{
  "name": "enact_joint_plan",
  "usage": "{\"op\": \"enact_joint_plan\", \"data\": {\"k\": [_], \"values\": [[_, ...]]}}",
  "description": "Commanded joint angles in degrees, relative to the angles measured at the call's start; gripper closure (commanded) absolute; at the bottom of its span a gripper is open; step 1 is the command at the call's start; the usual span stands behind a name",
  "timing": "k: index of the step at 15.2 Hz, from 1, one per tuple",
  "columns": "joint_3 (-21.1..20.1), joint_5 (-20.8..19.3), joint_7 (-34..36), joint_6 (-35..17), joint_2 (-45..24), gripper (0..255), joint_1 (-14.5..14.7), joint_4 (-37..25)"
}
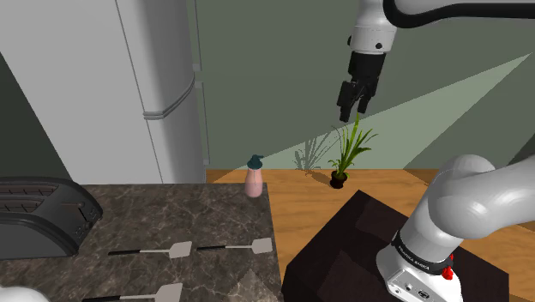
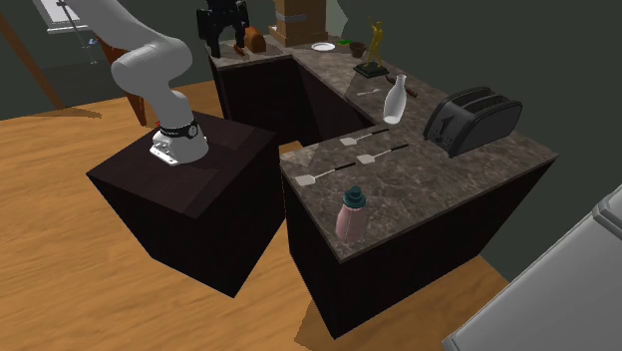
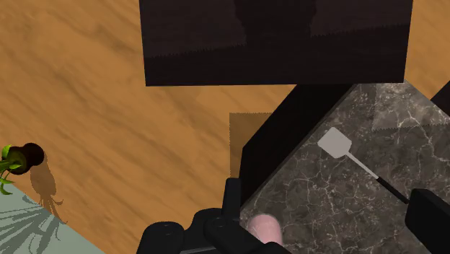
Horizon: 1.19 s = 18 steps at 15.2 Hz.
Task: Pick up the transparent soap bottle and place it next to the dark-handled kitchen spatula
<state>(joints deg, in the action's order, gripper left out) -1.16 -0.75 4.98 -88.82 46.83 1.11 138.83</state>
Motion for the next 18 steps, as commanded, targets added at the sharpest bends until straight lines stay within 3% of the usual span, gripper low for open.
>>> {"op": "enact_joint_plan", "data": {"k": [1,9,18], "values": [[0.0,0.0,0.0,0.0,0.0,0,0.0,0.0],[0.19,-0.22,0.21,-14.61,-15.2,0,-0.44,-0.09],[0.4,-0.53,0.5,-27.54,-35.03,0,-0.83,-6.44]]}}
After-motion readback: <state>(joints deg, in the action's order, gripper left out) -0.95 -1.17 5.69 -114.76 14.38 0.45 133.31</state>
